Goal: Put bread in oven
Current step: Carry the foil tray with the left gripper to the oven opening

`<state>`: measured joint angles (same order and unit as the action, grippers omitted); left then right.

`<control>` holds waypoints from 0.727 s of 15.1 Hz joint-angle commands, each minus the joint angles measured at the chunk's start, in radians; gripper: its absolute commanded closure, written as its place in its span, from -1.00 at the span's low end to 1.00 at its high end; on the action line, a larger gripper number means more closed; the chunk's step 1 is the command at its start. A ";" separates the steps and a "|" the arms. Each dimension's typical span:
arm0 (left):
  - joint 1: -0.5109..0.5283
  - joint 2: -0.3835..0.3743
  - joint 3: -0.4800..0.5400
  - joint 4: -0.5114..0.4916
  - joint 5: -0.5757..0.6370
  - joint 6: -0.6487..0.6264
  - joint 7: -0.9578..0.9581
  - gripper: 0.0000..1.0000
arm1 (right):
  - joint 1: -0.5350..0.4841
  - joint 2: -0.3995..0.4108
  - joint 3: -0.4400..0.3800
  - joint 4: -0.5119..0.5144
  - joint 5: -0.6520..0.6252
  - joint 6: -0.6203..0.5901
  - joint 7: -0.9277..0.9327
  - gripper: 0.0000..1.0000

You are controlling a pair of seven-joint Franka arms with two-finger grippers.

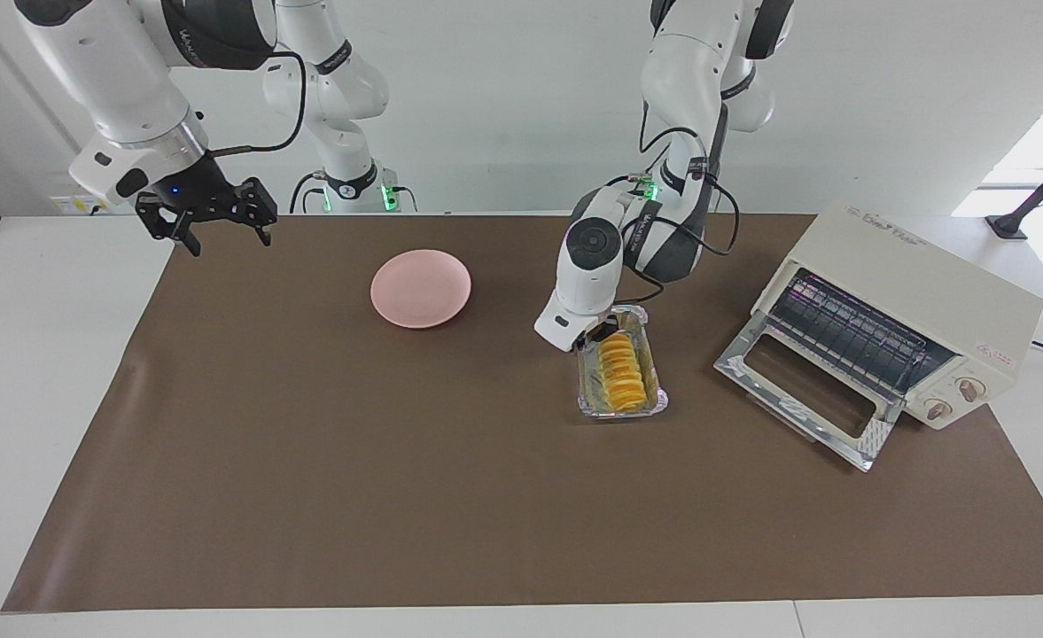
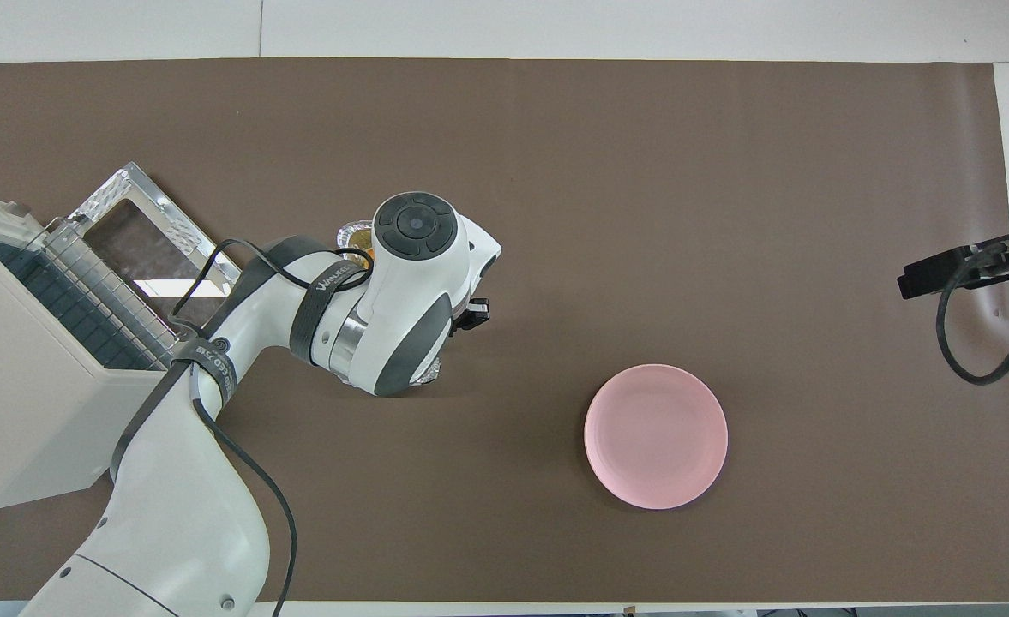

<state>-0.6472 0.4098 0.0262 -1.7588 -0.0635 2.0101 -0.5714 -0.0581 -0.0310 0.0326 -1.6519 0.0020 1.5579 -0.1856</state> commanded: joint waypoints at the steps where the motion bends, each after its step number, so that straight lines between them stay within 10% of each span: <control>1: 0.000 -0.009 0.003 -0.022 -0.006 0.032 0.027 1.00 | -0.002 -0.004 0.003 -0.009 -0.005 0.010 0.014 -1.00; 6: 0.012 -0.006 0.011 0.016 -0.007 -0.008 0.028 1.00 | -0.006 -0.006 0.003 -0.009 -0.005 0.010 0.015 -1.00; 11: 0.105 0.078 0.017 0.310 -0.009 -0.243 0.028 1.00 | -0.003 -0.010 0.004 -0.019 -0.007 0.010 0.018 -1.00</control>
<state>-0.5846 0.4192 0.0405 -1.6195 -0.0635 1.8869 -0.5599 -0.0582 -0.0309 0.0323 -1.6522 0.0020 1.5579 -0.1855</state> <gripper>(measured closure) 0.982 0.000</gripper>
